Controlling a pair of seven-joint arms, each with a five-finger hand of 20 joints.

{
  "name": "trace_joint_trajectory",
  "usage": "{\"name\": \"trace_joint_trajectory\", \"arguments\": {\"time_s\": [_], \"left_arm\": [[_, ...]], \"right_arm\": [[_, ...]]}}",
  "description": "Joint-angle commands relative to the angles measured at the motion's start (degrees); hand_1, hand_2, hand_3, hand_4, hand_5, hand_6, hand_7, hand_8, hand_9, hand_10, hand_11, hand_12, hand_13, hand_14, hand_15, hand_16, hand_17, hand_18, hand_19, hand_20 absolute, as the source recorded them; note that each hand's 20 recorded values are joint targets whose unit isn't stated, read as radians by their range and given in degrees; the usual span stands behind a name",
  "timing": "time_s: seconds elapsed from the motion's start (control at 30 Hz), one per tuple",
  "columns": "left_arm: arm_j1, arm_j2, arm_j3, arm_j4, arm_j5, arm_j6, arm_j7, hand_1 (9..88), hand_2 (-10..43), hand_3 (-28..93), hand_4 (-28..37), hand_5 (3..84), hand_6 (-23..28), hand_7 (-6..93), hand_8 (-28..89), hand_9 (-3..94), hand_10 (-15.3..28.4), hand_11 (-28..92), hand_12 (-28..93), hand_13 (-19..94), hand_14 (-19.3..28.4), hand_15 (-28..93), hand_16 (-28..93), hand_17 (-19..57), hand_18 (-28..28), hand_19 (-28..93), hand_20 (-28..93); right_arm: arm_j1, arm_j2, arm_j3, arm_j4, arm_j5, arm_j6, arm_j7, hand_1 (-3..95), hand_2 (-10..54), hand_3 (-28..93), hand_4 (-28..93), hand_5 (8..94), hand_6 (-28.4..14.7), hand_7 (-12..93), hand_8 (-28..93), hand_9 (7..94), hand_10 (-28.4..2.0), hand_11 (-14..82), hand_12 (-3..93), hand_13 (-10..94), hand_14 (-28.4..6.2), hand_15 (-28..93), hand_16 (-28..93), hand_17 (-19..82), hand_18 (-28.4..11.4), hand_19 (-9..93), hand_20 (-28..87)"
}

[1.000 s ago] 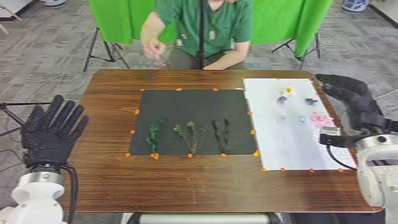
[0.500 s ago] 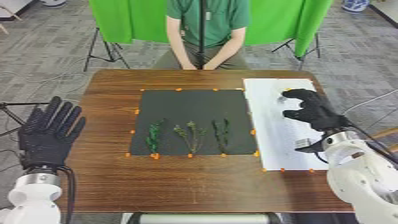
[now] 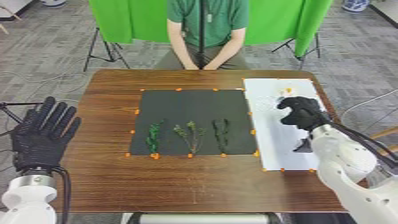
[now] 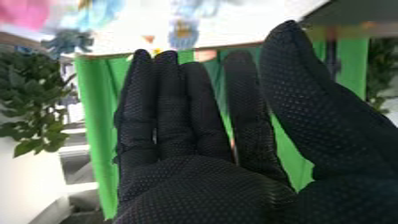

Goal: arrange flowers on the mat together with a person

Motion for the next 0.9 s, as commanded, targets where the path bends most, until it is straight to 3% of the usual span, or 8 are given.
{"name": "trace_joint_trajectory", "arguments": {"time_s": [0.03,0.2,0.4,0.47,0.6,0.8,0.9], "left_arm": [[0.44,0.08,0.46,0.16,0.44,0.59,0.24,31.1,14.3,74,-28.2,41.6,6.0,13.7,-12,36.8,13.7,19,8,27,12.9,31,-7,-6.0,13.1,32,12],[0.27,0.10,0.55,0.33,0.54,0.59,0.20,30.7,14.0,74,-28.2,40.7,6.5,13.1,-11,35.2,13.7,19,8,25,12.5,30,-7,-6.0,13.0,32,12],[-0.19,0.13,0.93,0.45,0.70,0.47,0.04,30.5,13.7,74,-28.3,40.0,6.6,12.9,-11,34.3,13.8,19,8,25,12.4,29,-7,-6.1,13.0,32,12],[-0.30,0.16,0.93,0.51,0.71,0.40,0.06,30.4,13.7,74,-28.3,39.9,6.6,12.7,-11,34.2,13.8,19,8,24,12.3,29,-7,-6.1,13.0,32,12],[-0.42,0.11,1.05,0.58,0.74,0.29,-0.13,30.4,13.6,73,-28.3,39.8,6.6,12.6,-11,34.0,13.8,19,8,24,12.3,29,-7,-6.1,13.0,32,12],[-0.37,0.12,1.38,0.58,0.95,0.40,-0.41,30.3,13.2,73,-28.3,39.6,6.7,12.6,-11,33.4,13.8,19,8,24,12.6,30,-7,-6.1,13.0,32,12],[0.48,0.16,0.77,0.45,0.64,0.63,-0.26,30.2,13.0,73,-28.3,38.9,6.6,12.6,-11,32.1,13.7,19,8,24,12.6,30,-7,-6.1,13.0,32,12]], "right_arm": [[1.19,-0.28,-0.98,1.98,-0.84,-1.22,2.89,47.8,-9.5,78,-28,46.7,1.7,26,-16,44.7,-13.1,10.0,16.8,37,-9.5,31,20,19,-14.1,61,29],[0.16,-1.25,-2.34,4.01,-0.30,-1.29,3.95,50.6,-9.5,79,-28,49.7,2.4,28,-16,51.2,-10.6,16.5,19.1,43,-8.2,38,22,22,-14.9,64,31],[-1.34,-2.06,-4.06,5.54,-0.15,2.39,5.06,52.9,-9.5,76,-28,53.3,2.7,31,-17,54.7,-9.7,19.6,19.6,48,-7.3,41,22,25,-15.2,67,33],[-1.38,-2.00,-4.87,5.88,-0.16,4.72,5.29,55.8,-9.5,71,-28,54.6,3.0,35,-13,57.6,-9.3,23.6,21.0,51,-5.3,40,31,26,-15.3,68,35],[-1.32,-2.00,-5.61,6.06,0.83,6.96,5.78,60.3,-8.6,64,-28,58.7,3.9,48,-4,71.0,-6.2,13.0,42.2,58,-2.9,40,44,29,-15.4,69,40],[-1.95,-1.69,-5.74,3.06,0.63,8.07,6.48,59.8,-6.4,65,-28,60.5,4.0,52,1,74.7,-6.5,13.8,45.3,61,-2.9,43,45,30,-15.9,70,42],[0.32,-2.09,-9.17,-0.56,-3.09,12.31,5.22,59.5,-6.4,66,-28,60.5,3.5,53,2,74.4,-7.3,13.7,45.5,60,-3.2,43,44,30,-16.0,70,42]]}}
